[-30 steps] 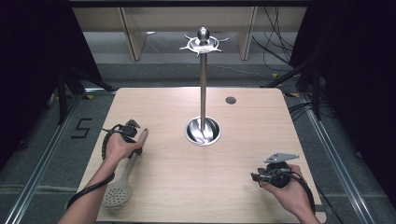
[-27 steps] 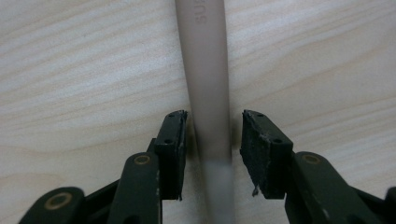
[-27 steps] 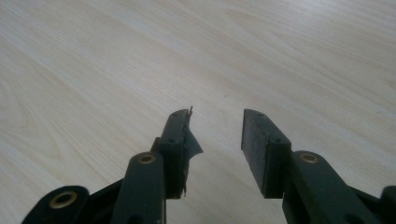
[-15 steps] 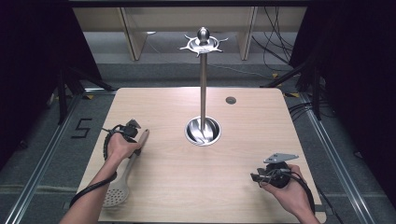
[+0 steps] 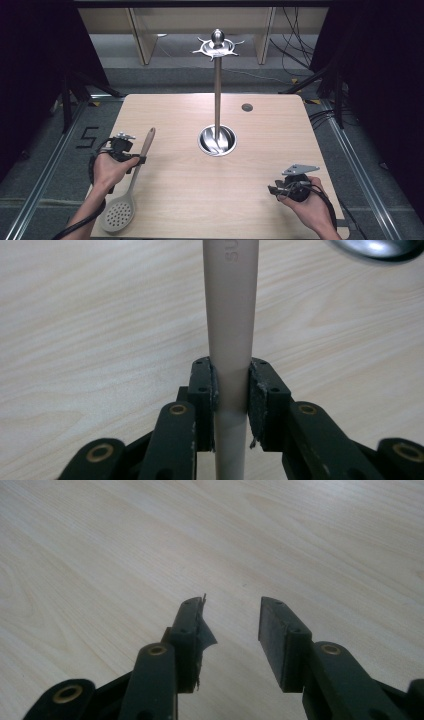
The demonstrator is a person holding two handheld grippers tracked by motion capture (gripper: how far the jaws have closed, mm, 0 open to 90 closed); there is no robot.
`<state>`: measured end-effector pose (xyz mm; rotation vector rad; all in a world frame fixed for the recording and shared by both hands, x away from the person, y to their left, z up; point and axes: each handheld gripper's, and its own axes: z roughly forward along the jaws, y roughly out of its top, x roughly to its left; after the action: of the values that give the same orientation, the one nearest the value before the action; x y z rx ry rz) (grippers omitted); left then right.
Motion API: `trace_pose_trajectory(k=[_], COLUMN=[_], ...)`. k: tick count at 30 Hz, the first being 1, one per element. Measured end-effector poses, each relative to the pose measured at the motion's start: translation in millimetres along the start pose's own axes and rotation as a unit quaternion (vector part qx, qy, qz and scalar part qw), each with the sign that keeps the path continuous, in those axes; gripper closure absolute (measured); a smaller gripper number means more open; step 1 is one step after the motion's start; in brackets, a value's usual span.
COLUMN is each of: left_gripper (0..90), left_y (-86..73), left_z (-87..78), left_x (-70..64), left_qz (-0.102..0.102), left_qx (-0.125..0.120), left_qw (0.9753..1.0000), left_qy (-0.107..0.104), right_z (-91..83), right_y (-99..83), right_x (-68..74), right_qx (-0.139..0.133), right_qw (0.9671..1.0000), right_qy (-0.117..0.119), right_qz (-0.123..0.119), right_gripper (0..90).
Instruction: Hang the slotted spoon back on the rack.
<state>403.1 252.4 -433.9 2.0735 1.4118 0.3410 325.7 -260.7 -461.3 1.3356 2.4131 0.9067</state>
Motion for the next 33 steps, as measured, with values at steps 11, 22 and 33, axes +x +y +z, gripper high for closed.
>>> trace_pose_trajectory(k=[11,22,33], left_gripper=[73.6,73.6,73.7], left_y=[-29.4,-49.1,-36.6], left_z=[-48.1,-83.7,-100.5], left_x=[-6.8,-15.7,-30.5], left_qz=[0.022,0.025,0.049], left_qx=[-0.144,-0.253,-0.311], left_qw=[0.9883,0.9637,0.9457], left_qy=[-0.045,-0.081,-0.080], right_z=[-0.9,-1.5,-1.4], right_y=[0.7,1.3,1.4], right_x=[2.6,2.0,2.1], right_qx=[0.001,-0.002,-0.005], right_qw=[1.0000,1.0000,1.0000], right_qy=[0.003,-0.001,-0.002], right_qz=[0.007,-0.004,-0.004], right_gripper=[61.5,61.1,60.9])
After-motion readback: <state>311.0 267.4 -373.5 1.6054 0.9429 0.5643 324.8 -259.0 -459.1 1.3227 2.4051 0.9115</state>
